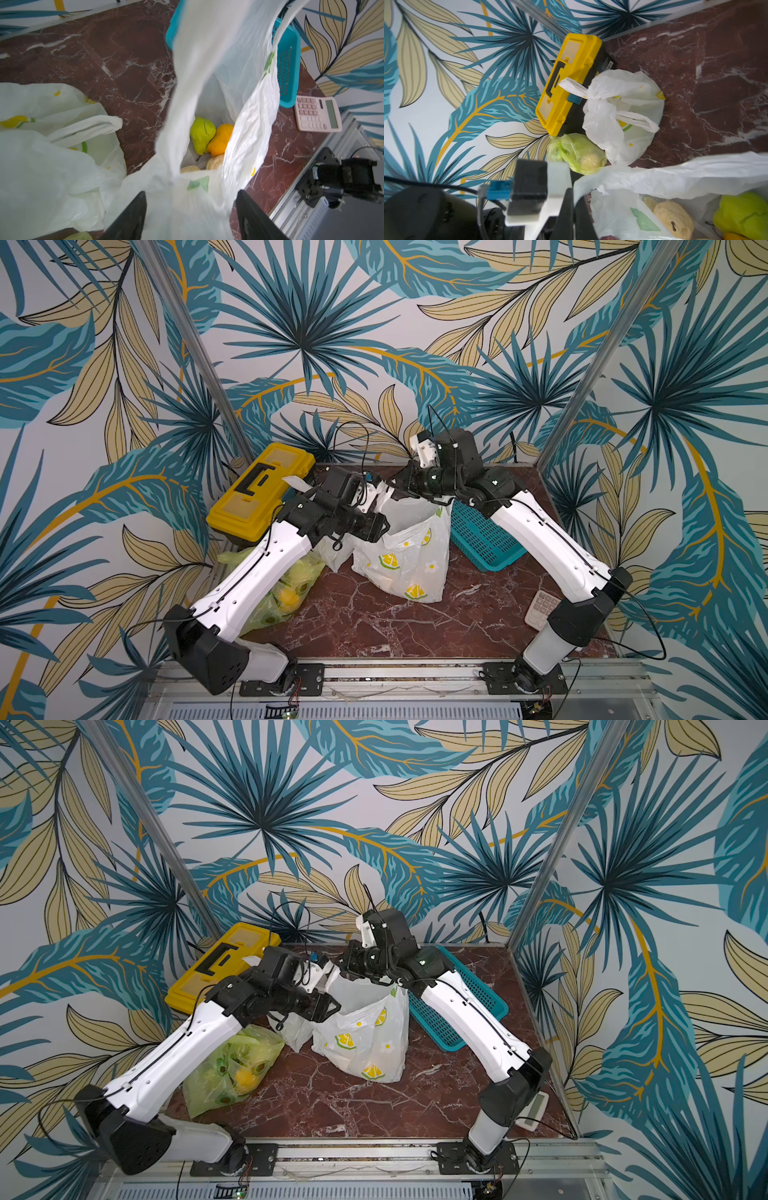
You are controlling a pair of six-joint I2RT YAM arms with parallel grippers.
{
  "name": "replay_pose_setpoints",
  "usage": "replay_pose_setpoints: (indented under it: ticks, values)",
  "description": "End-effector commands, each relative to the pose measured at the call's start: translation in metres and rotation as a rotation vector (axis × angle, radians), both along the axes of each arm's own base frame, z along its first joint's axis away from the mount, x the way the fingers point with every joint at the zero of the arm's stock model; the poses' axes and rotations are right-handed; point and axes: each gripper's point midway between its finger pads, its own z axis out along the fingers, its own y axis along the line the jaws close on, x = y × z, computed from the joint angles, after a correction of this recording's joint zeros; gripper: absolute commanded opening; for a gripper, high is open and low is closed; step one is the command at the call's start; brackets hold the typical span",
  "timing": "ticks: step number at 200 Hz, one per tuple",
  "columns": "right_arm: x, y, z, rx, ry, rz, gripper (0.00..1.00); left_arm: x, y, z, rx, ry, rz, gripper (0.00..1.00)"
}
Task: Place the pears into plastic bags & tie knots
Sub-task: Tie the plastic bag at the center of the board.
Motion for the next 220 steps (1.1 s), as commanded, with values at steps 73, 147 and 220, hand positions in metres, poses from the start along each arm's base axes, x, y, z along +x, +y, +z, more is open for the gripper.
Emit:
replay_pose_setpoints:
  ticks: [73,147,220]
  values:
    - [-0.043,0.005,-0.001,-0.105,0.000,0.269,0.00,-0.017,-0.008,0.076,-0.226,-0.647,-0.325,0.99]
    - [-0.045,0.009,0.003,-0.069,0.006,0.299,0.00,-0.045,-0.032,0.083,-0.378,-0.635,-0.598,0.99]
    - [-0.055,0.020,0.020,0.051,-0.001,0.370,0.00,-0.008,-0.043,0.080,-0.404,-0.585,-0.607,0.93]
